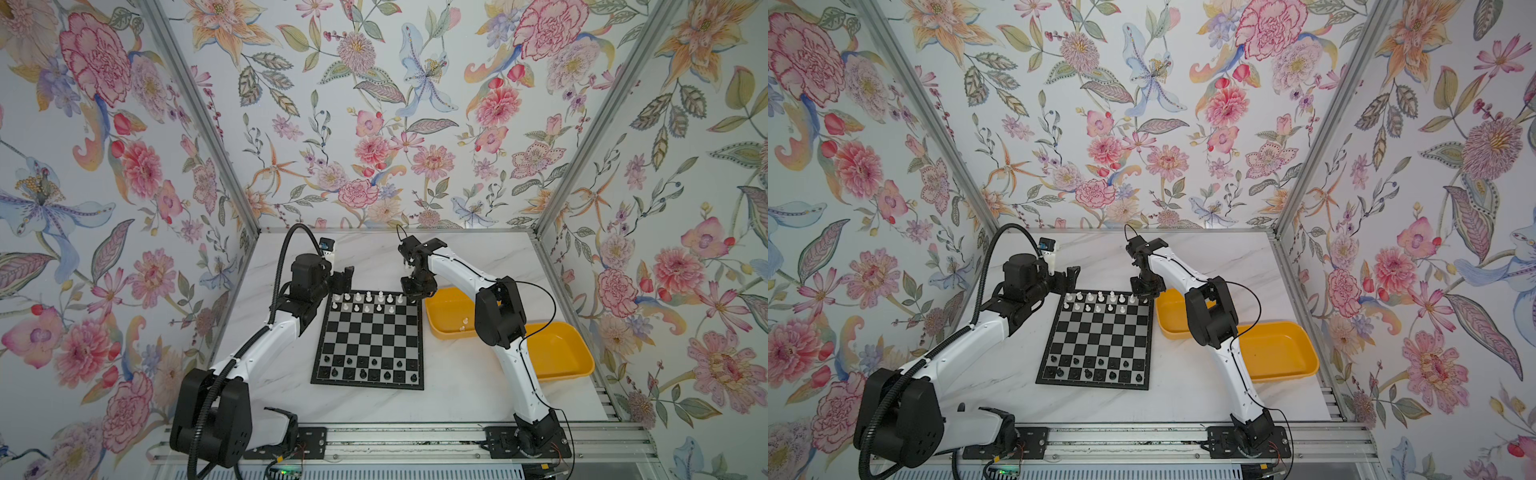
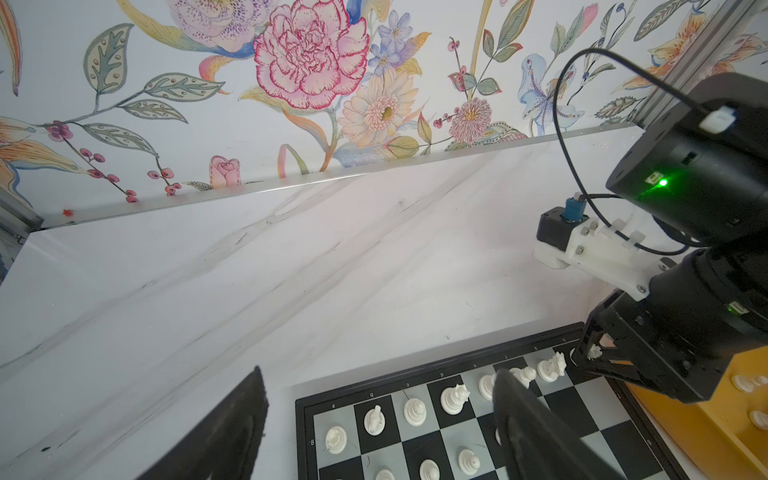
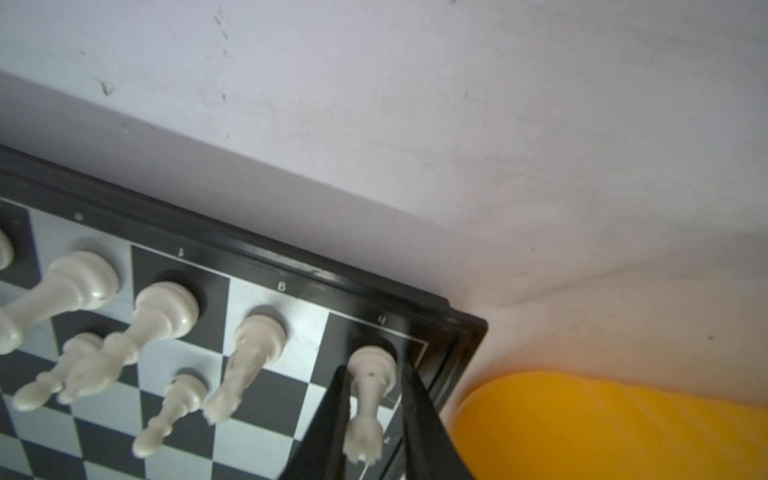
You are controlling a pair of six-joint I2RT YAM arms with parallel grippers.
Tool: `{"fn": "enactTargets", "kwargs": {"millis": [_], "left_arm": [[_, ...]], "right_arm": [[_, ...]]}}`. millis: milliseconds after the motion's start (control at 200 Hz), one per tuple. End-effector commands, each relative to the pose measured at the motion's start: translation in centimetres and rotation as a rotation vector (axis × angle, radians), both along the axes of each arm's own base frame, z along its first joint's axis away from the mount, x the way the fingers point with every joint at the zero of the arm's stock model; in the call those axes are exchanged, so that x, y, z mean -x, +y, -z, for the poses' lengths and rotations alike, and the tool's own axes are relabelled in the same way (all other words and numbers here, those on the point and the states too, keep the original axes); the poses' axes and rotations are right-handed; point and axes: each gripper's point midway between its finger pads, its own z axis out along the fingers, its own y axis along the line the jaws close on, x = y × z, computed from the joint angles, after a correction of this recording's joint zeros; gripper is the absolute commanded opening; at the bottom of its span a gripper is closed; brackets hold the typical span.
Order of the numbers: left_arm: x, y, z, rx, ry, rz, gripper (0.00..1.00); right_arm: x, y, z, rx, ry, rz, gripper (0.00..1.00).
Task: Set up the chess pieces on the board
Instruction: 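Set the held piece onto the corner square and open the right gripper, then raise the right gripper and move it back over the farther yellow tray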
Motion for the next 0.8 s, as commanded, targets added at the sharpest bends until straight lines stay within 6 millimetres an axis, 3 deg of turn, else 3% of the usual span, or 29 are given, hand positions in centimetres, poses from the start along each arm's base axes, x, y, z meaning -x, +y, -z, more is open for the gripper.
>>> {"fn": "enactTargets", "kwargs": {"millis": [0, 225, 631, 796], "left_arm": [[0.3, 0.3, -0.9, 0.029, -0.023, -0.004, 0.86], [0.2, 0.3, -1.0, 0.030, -0.027, -0.005, 0.86], [-0.8, -0.2, -1.5, 0.027, -0.037, 0.007, 0.86], [-1.4, -0.4, -1.7, 0.027, -0.042, 0.014, 0.87]], "right_arm": [[0.6, -1.1, 0.4, 0.049, 0.020, -0.005, 0.30], [0.0, -0.8, -0.7, 0.033, -0.009, 0.001, 0.34], [-2.1, 0.4, -5.4, -0.090, -0.091, 0.023, 0.43], [-3.1, -1.8, -7.7, -0.098, -0.130, 0.082, 0.42]]}}
